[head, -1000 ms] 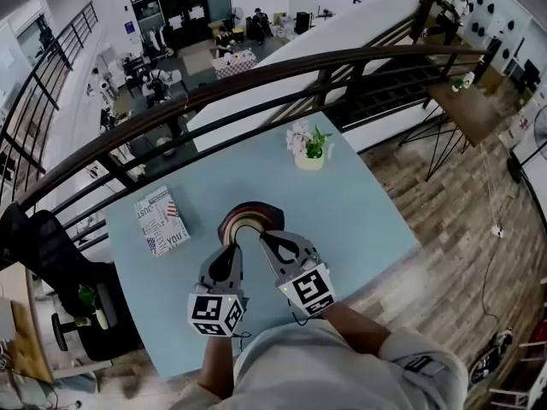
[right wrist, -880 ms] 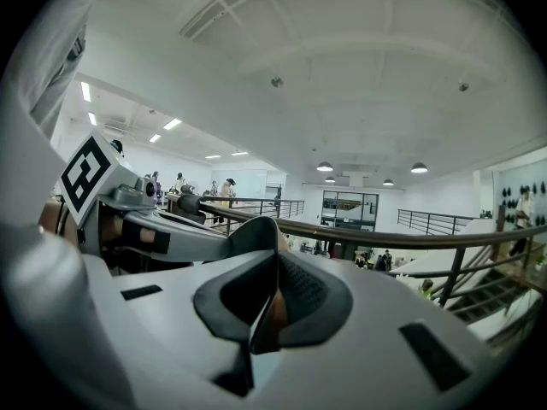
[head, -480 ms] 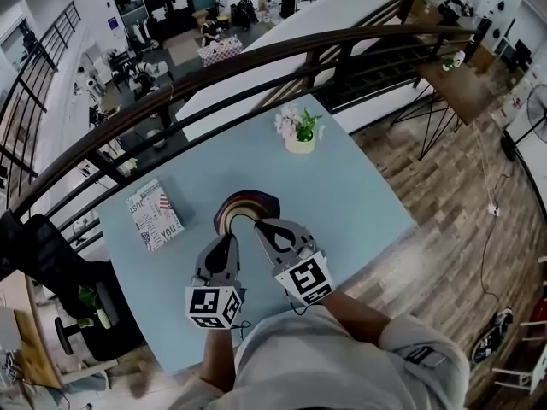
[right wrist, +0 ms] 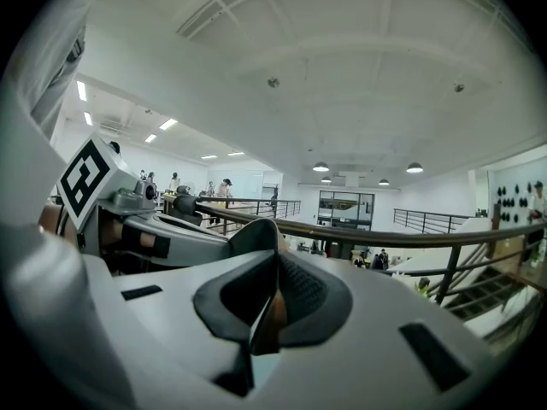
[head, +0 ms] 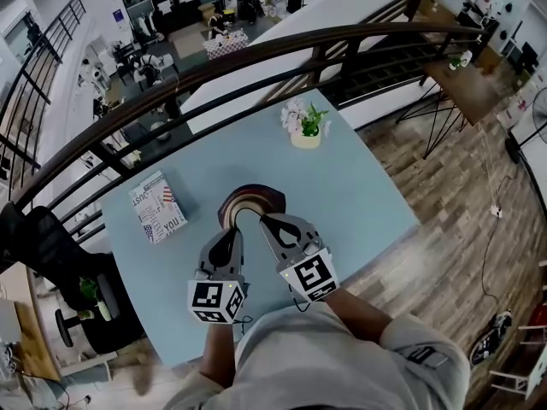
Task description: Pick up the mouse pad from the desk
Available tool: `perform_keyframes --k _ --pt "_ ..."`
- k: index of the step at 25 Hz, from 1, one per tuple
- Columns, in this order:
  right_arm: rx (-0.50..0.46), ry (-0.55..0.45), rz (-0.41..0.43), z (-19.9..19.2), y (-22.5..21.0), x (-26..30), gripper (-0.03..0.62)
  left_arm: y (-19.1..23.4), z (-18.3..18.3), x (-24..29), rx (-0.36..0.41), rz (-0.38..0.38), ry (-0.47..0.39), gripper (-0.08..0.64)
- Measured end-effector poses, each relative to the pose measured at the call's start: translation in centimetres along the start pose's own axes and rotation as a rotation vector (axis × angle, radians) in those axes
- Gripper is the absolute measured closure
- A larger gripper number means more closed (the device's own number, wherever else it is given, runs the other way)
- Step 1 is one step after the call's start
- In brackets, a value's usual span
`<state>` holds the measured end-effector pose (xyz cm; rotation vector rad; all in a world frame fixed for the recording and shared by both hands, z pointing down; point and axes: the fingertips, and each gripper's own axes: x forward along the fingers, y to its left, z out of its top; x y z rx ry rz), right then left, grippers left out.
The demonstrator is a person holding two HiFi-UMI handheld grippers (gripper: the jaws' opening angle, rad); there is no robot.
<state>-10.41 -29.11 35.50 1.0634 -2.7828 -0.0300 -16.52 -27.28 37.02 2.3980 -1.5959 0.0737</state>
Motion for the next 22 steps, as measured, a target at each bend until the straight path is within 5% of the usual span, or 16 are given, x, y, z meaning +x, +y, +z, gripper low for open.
perform_keyframes --k 22 --pt "-0.006 -0.002 -0.002 0.26 -0.21 -0.01 0.575 0.02 0.2 0.26 0.008 -0.007 0.0 0.535"
